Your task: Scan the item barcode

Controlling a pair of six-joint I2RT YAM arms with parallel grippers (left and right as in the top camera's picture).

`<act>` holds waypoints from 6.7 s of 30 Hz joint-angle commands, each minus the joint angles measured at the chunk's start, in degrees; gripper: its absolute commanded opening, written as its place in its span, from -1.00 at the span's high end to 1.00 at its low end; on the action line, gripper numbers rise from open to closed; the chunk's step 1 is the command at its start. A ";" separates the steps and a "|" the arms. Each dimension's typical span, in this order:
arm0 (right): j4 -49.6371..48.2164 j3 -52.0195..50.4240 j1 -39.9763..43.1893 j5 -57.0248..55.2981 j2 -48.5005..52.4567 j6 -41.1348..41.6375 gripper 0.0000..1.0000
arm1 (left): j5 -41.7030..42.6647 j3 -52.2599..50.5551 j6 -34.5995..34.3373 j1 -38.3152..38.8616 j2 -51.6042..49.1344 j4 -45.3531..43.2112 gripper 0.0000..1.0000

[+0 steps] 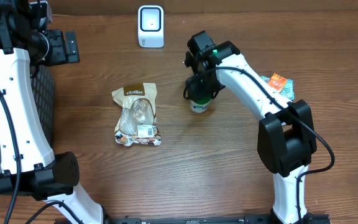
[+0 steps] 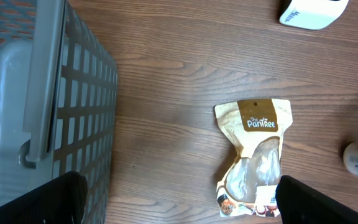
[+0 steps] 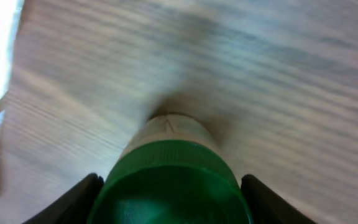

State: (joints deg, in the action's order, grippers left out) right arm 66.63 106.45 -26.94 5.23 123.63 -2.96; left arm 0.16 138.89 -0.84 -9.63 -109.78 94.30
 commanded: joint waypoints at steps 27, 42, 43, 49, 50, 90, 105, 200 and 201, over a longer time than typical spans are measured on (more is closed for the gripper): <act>30.42 18.18 16.74 67.93 -3.17 -42.53 0.29 | -0.39 -0.04 1.03 -0.11 -0.11 -0.04 -0.99; 24.85 18.18 15.39 59.04 -3.74 -27.96 0.37 | -0.39 -0.04 1.03 -0.09 -0.13 -0.04 -0.99; 22.82 18.21 14.97 56.57 -3.74 -23.63 0.39 | -0.39 -0.04 1.03 -0.09 -0.15 -0.04 -0.99; 13.49 22.40 11.08 38.01 -3.74 -2.16 0.42 | -0.39 -0.04 1.03 -0.11 -0.15 -0.04 -0.99; 12.52 24.17 10.32 34.88 -3.74 -0.04 0.42 | -0.39 -0.04 1.03 -0.09 -0.15 -0.04 -0.99; -62.53 29.64 -2.69 -10.10 23.34 -64.85 0.12 | -0.39 -0.04 1.03 -0.09 -0.15 -0.04 -0.99; -61.57 29.64 -2.69 -10.58 25.03 -71.06 0.11 | -0.39 -0.04 1.03 -0.09 -0.15 -0.04 -0.99; 14.25 -3.63 22.80 -12.04 -3.74 19.69 -0.42 | -0.39 -0.04 1.01 -0.07 -0.15 -0.04 -0.99; 15.06 -2.32 22.80 -12.04 -3.85 19.67 -0.47 | -0.39 -0.04 1.03 -0.07 -0.15 -0.04 -0.99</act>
State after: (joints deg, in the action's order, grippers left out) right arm 80.60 100.22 -4.43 -7.29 120.62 16.38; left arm 0.16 138.89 -0.84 -9.63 -109.78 94.32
